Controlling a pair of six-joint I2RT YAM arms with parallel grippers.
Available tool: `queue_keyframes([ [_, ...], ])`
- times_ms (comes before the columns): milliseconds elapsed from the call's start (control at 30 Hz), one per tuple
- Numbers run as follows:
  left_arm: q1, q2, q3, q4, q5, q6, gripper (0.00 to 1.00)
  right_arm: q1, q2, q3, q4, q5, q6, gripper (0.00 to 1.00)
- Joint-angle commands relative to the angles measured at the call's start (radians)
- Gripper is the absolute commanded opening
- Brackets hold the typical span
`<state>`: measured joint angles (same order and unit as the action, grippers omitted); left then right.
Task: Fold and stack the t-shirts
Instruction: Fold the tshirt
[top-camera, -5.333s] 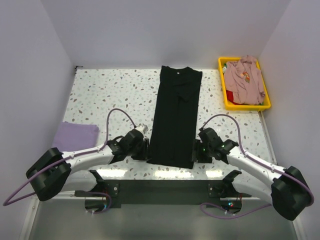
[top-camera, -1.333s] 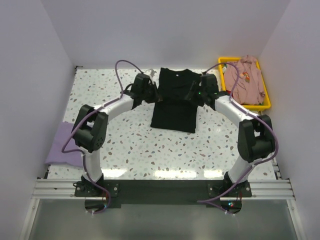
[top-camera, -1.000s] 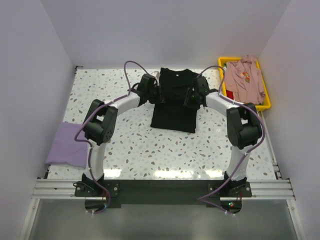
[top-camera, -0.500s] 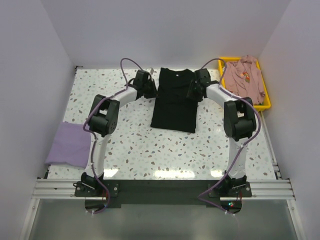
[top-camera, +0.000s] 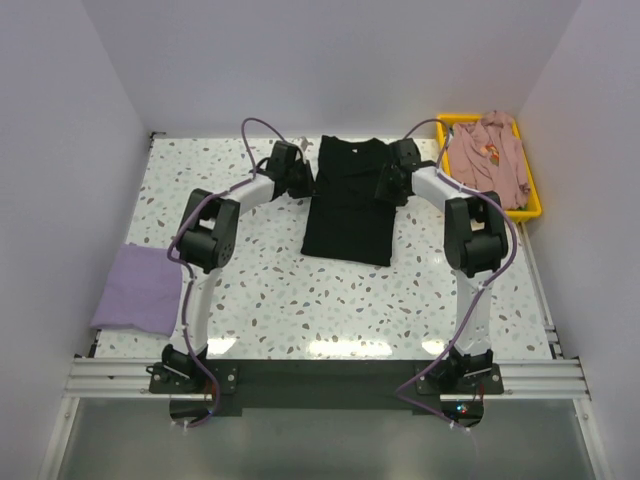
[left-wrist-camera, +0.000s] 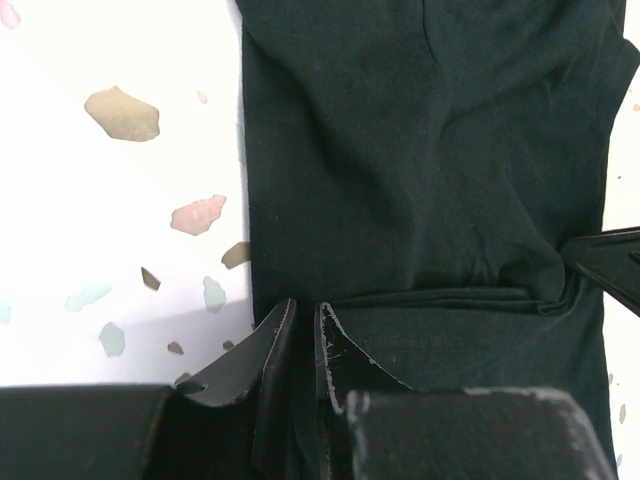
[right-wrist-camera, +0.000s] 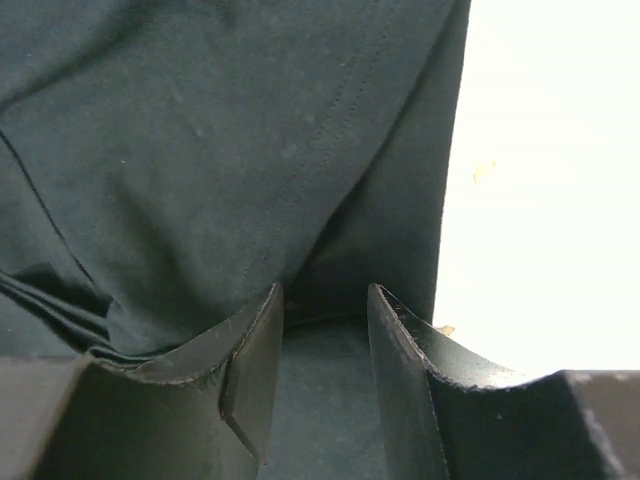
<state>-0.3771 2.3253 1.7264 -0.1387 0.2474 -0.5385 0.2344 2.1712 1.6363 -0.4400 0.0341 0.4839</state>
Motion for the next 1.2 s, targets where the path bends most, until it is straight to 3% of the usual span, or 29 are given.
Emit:
queue_keyframes([
  [0, 0.017, -0.092, 0.005, -0.007, -0.002, 0.017, 0.18, -0.007, -0.073, 0.04, -0.029, 0.05, -0.028, 0.44],
  [300, 0.015, -0.228, -0.07, 0.004, -0.053, 0.003, 0.32, 0.112, -0.165, 0.033, -0.011, 0.135, -0.053, 0.45],
  [433, -0.003, -0.336, -0.226, 0.086, -0.04, -0.052, 0.31, 0.17, -0.128, 0.022, 0.009, 0.168, -0.047, 0.45],
  [800, -0.16, -0.446, -0.55, 0.217, -0.174, -0.118, 0.19, 0.206, 0.058, 0.1, 0.024, 0.259, -0.037, 0.44],
  [1167, -0.241, -0.458, -0.671, 0.174, -0.341, -0.213, 0.07, 0.221, 0.084, 0.03, 0.015, 0.194, -0.062, 0.46],
])
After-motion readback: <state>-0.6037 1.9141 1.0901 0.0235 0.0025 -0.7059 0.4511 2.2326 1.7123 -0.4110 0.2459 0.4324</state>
